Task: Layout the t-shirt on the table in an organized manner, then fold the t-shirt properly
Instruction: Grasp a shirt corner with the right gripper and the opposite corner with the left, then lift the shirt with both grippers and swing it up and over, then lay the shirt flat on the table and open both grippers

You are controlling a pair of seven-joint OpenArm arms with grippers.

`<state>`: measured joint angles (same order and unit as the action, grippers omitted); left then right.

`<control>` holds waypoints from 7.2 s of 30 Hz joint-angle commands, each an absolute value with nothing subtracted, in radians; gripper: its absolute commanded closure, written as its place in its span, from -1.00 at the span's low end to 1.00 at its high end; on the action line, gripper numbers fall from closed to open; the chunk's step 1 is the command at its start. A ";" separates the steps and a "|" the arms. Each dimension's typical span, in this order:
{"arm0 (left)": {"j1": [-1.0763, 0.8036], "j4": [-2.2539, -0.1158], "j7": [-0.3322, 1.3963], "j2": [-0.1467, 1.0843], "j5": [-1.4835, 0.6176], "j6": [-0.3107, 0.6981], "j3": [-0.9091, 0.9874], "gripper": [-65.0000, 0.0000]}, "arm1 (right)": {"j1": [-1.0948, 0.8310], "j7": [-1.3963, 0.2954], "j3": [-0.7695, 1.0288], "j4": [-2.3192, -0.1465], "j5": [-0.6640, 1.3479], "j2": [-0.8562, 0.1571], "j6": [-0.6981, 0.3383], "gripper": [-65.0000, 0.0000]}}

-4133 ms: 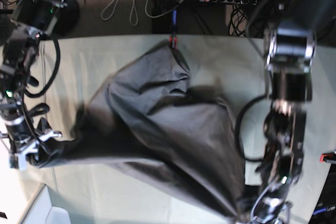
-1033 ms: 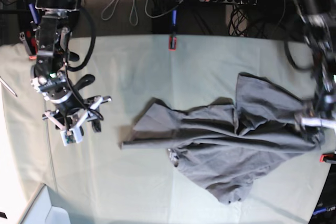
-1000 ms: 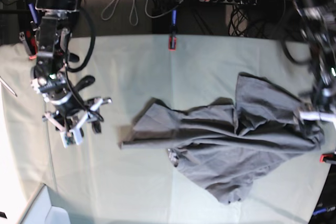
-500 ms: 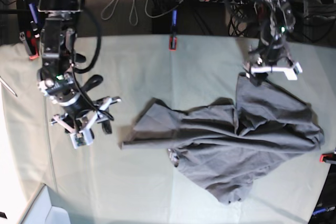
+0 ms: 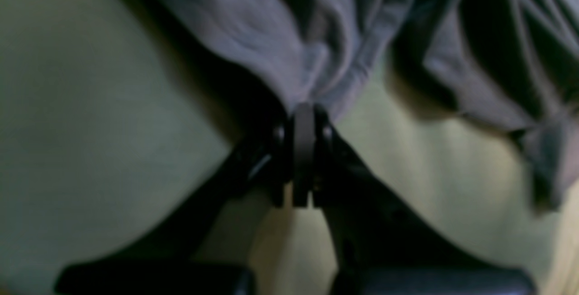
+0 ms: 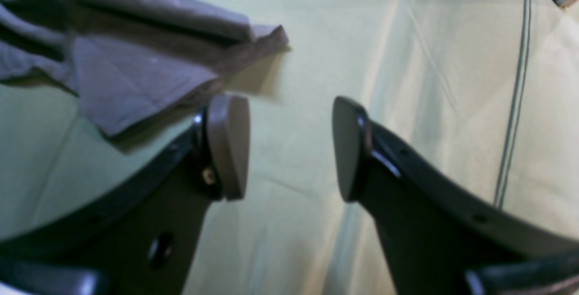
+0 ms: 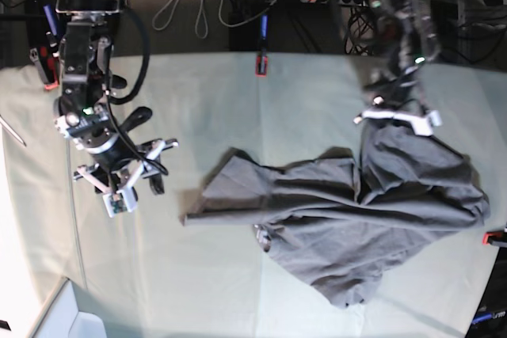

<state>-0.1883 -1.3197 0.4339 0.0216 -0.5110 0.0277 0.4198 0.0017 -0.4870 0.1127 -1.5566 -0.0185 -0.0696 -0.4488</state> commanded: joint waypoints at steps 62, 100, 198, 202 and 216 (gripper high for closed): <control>-0.228 -1.583 0.410 0.323 -0.499 0.005 1.024 1.00 | -0.053 -0.456 -0.186 -1.187 -0.001 0.157 -0.458 0.61; 1.081 -1.256 0.410 0.280 -0.389 0.005 0.119 1.00 | 0.851 -0.456 0.205 -1.547 -0.002 -0.160 -0.460 1.00; 0.826 -0.924 0.354 0.252 -0.435 0.004 0.334 0.65 | 1.049 0.031 0.248 -0.421 0.440 -0.220 -0.622 0.66; 0.826 -0.909 0.351 0.251 -0.435 0.004 0.305 0.06 | 1.006 0.065 0.248 -0.426 0.440 -0.205 -0.622 0.23; 0.809 -0.906 0.306 0.248 -0.432 0.001 0.298 -0.14 | 0.926 0.059 0.249 -0.426 0.441 -0.220 -0.622 -0.35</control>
<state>0.7753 -0.8890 0.3363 0.2317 -0.4305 -0.0097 0.2974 0.8772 0.0246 0.2481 -0.4072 0.4240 -0.2100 -0.6044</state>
